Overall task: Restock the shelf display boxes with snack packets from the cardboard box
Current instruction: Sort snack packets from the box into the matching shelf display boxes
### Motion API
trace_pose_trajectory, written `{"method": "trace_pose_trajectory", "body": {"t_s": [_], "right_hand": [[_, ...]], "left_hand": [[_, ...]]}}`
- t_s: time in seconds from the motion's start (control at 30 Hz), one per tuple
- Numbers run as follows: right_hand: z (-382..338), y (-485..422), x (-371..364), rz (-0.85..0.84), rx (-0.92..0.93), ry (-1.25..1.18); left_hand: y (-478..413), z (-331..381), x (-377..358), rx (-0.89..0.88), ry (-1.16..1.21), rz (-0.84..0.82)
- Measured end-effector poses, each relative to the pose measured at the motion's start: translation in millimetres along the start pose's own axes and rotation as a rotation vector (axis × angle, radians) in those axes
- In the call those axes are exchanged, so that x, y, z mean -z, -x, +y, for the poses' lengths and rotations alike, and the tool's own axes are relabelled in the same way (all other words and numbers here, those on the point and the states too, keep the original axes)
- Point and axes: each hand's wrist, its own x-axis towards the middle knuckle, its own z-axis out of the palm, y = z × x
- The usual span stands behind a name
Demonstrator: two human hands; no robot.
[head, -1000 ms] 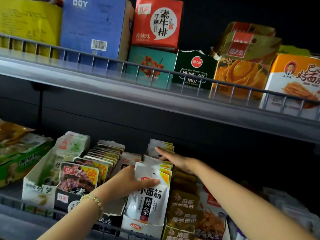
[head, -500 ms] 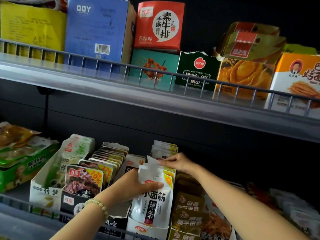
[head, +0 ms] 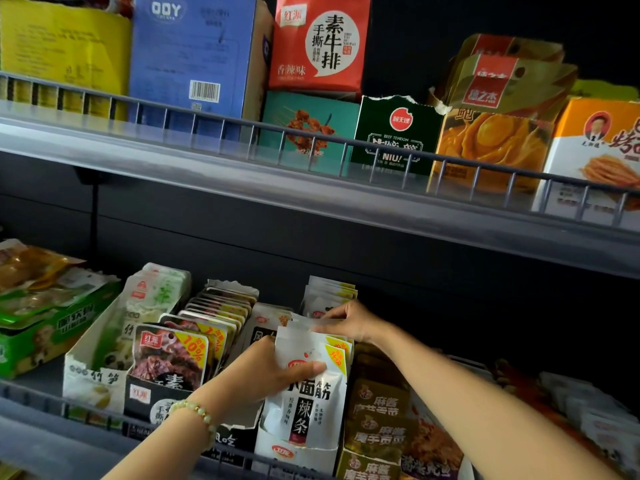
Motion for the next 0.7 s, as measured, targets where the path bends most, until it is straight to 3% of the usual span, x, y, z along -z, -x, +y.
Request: {"method": "trace_pose_trajectory", "body": {"t_s": [0.2, 0.4, 0.47, 0.6, 0.7], "right_hand": [[3.3, -3.1, -4.4, 0.038, 0.046, -0.020], [-8.4, -3.3, 10.0, 0.181, 0.143, -0.147], [-13.7, -1.0, 16.7, 0.147, 0.161, -0.102], [-20.6, 4.6, 13.9, -0.036, 0.142, 0.231], [-27.2, 11.2, 7.9, -0.058, 0.120, 0.164]], "left_hand": [[0.3, -1.1, 0.1, 0.013, 0.012, -0.013], [4.1, 3.4, -1.2, -0.001, -0.041, -0.005], [6.5, 8.2, -1.4, -0.012, -0.050, -0.014], [9.3, 18.3, 0.3, -0.018, 0.083, -0.037], [11.5, 20.2, 1.3, -0.005, 0.215, -0.011]]}}
